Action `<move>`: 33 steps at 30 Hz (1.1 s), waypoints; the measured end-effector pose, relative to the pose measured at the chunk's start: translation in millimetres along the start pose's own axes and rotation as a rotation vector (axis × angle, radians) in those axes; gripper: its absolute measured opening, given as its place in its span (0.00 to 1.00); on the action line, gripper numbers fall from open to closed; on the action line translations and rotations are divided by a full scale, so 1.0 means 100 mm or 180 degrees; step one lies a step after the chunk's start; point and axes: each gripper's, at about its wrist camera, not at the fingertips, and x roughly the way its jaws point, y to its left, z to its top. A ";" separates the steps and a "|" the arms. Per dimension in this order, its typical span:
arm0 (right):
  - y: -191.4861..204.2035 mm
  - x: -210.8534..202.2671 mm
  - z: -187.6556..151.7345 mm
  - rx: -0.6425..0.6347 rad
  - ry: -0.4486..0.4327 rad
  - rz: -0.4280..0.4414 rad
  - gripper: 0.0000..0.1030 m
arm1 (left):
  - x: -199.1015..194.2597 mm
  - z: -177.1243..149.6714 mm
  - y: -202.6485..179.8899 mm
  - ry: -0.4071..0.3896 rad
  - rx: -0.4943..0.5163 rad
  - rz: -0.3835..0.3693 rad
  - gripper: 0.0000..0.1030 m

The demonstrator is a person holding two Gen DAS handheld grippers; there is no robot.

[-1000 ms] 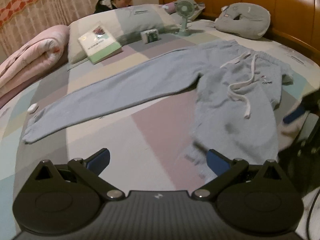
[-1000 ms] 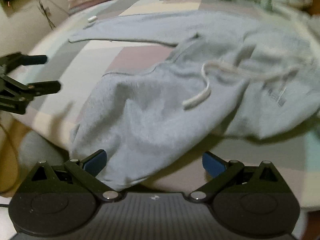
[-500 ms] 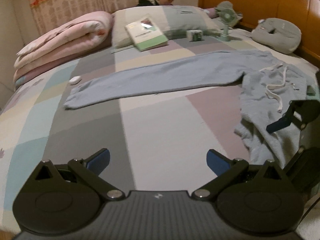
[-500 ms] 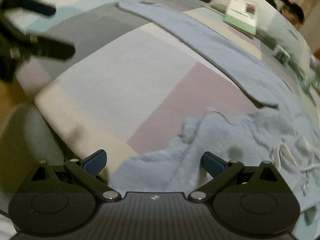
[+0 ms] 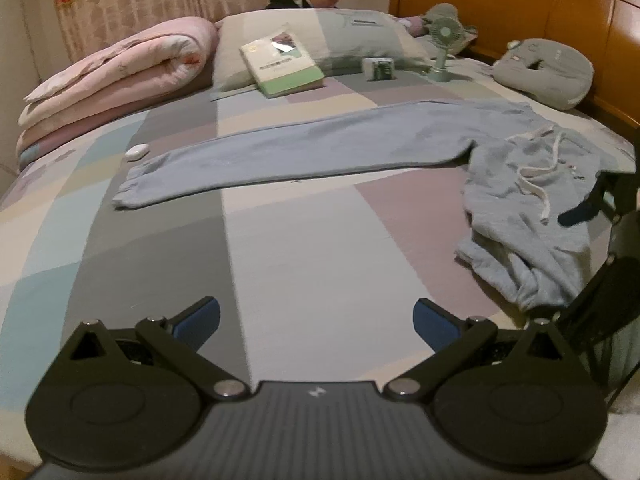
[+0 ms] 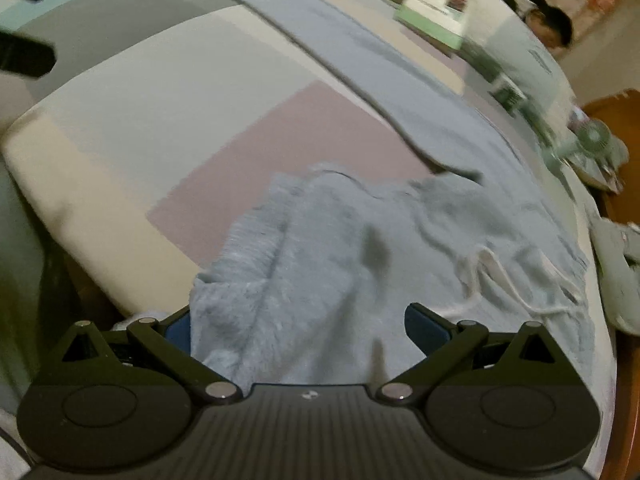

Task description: Fold clothes

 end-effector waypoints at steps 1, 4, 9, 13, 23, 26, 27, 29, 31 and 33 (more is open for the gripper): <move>-0.07 -0.02 -0.03 0.0038 -0.0007 -0.0011 1.00 | 0.01 0.02 -0.04 0.0001 0.0027 -0.0011 0.99; -0.26 -0.06 -0.12 0.0148 -0.0021 -0.0018 1.00 | 0.05 0.08 -0.18 0.0014 0.0091 -0.0047 0.99; -0.63 -0.04 -0.27 0.0291 -0.0034 -0.0085 1.00 | 0.14 0.16 -0.45 0.0068 0.0214 -0.0129 0.99; -0.93 0.00 -0.42 0.0484 -0.0052 -0.0095 1.00 | 0.23 0.24 -0.70 0.0144 0.0332 -0.0206 0.99; -1.56 0.14 -0.91 0.1152 -0.0081 -0.0169 1.00 | 0.53 0.51 -1.43 0.0280 0.0722 -0.0579 0.99; -1.64 0.12 -1.04 0.1295 -0.0170 -0.0106 1.00 | 0.66 0.56 -1.61 0.0345 0.0763 -0.0717 0.99; -1.67 0.09 -1.07 0.1337 -0.0223 -0.0057 1.00 | 0.71 0.57 -1.66 0.0364 0.0789 -0.0700 0.99; -1.69 0.02 -1.12 0.1379 -0.0362 0.0061 1.00 | 0.76 0.57 -1.72 0.0390 0.0825 -0.0692 0.99; -1.68 -0.06 -1.12 0.1352 -0.0491 0.0139 1.00 | 0.79 0.57 -1.72 0.0419 0.0794 -0.0711 0.99; -1.65 -0.14 -1.11 0.1296 -0.0609 0.0211 1.00 | 0.79 0.57 -1.66 0.0422 0.0743 -0.0698 0.99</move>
